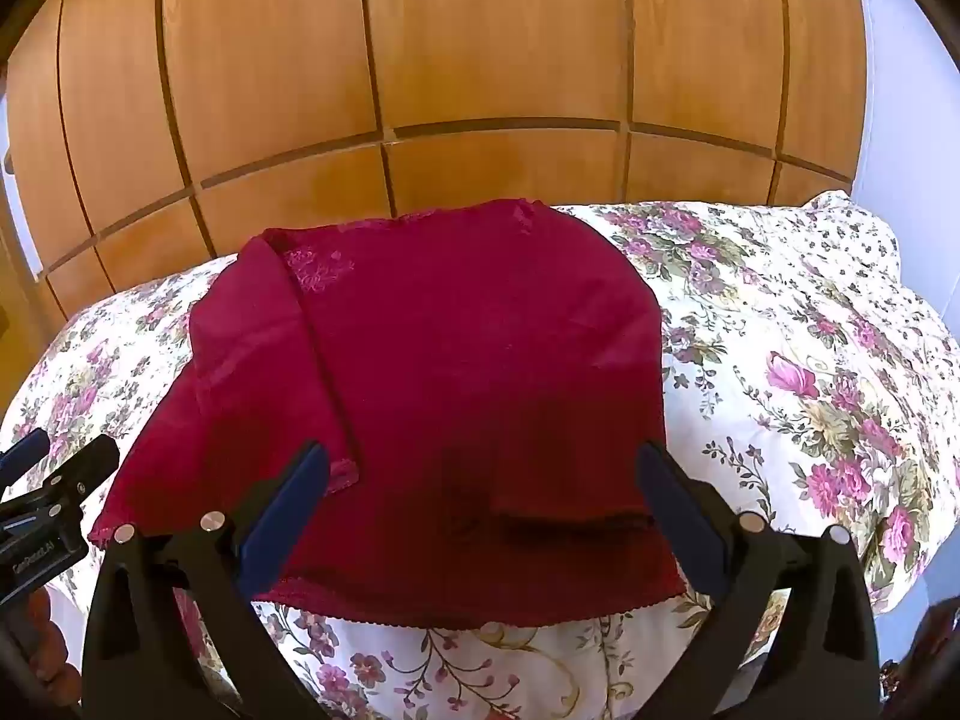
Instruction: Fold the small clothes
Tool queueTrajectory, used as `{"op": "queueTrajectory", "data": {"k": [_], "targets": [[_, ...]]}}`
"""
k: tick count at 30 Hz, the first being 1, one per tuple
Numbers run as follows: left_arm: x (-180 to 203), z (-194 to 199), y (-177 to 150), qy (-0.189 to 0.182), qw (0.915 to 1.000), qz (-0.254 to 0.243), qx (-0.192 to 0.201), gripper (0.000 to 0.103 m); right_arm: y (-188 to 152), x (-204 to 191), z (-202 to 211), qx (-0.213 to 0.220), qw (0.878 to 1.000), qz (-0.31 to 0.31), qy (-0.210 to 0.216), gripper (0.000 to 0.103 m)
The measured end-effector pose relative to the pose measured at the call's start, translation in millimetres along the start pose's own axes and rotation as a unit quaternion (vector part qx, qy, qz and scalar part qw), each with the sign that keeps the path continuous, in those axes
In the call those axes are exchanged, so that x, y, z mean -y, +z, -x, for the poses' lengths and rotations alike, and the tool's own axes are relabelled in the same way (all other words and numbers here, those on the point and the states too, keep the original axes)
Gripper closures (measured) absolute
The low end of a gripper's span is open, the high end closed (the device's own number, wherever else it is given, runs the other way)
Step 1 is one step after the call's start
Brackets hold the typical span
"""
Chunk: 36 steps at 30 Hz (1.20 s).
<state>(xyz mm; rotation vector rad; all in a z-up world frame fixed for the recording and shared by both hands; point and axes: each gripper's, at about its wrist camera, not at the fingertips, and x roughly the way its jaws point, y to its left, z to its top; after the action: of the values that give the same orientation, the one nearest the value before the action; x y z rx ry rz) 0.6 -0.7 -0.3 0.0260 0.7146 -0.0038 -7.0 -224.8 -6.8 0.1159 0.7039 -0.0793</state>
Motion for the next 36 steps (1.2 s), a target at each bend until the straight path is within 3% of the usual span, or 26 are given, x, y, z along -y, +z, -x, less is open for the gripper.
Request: {"op": "queueTrajectory", "data": {"k": [36], "targets": [[-2.2,-6.3,-5.3,-0.003,1.0000,0.005,-0.005,0.003,-2.2,2.9,-7.9,-0.014,1.000,-0.005,-0.002,0.002]]}}
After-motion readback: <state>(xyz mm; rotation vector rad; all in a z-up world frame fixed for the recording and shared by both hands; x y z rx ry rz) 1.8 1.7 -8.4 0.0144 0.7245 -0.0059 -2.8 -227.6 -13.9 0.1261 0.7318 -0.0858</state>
